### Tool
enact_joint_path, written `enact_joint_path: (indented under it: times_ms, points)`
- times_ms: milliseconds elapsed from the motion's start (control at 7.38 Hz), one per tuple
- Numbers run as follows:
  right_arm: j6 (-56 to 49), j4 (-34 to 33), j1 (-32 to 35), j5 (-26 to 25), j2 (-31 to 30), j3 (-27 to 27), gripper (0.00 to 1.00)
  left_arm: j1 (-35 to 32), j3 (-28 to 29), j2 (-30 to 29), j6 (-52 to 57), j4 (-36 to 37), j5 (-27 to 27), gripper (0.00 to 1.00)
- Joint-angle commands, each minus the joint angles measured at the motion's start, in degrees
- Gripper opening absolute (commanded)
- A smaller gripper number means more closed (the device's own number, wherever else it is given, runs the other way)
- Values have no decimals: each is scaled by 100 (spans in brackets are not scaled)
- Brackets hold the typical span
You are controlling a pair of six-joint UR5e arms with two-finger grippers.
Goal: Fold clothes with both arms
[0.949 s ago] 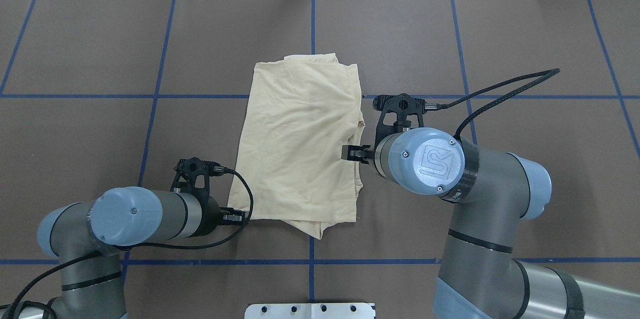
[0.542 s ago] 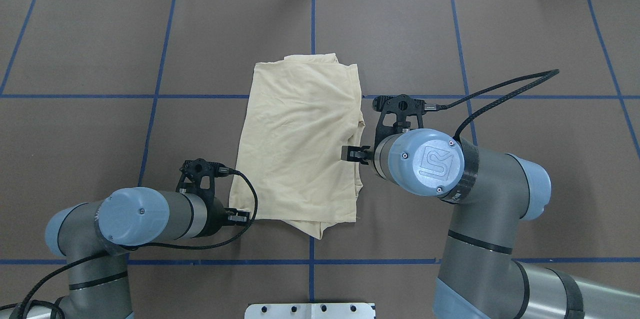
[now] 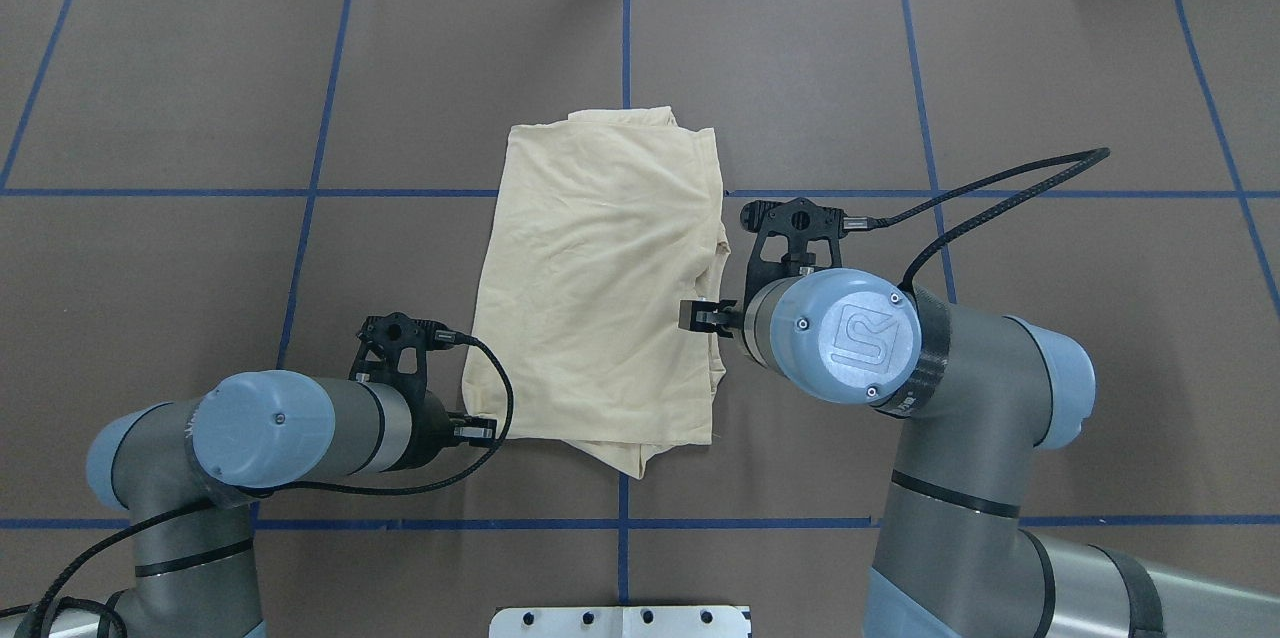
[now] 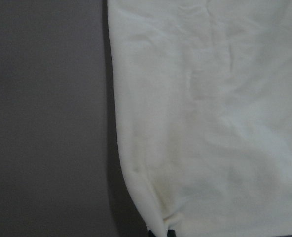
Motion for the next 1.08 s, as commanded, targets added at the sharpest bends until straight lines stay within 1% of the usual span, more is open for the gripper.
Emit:
enact_joint_path:
  times_ms: [0,136,271,407,542,813,949]
  points:
    - [762,36,-492,-486,25,-145,99,-5,-16,-3,0,0,8,0]
    - [1159,72,-730,-785,51,-242,98,-5,-8,6,0,0,17,0]
    - [1468,107,-906,-1118,86,-373,90,-5,-7,-3,0,0,17,0]
    - [1497,507,-977,-1322,78,-644,76,4,-16,-3,0,0,8,0]
    - [1367,851,-978,-1385,78,-995,67,4,-16,-3,0,0,17,0]
    - [1111,898,-978,-1438,95,-1051,61,4,-16,23,-9,0,17,0]
    - [1076,889,-978,-1447,95,-1051,60,13,-16,32,-9,0,25,0]
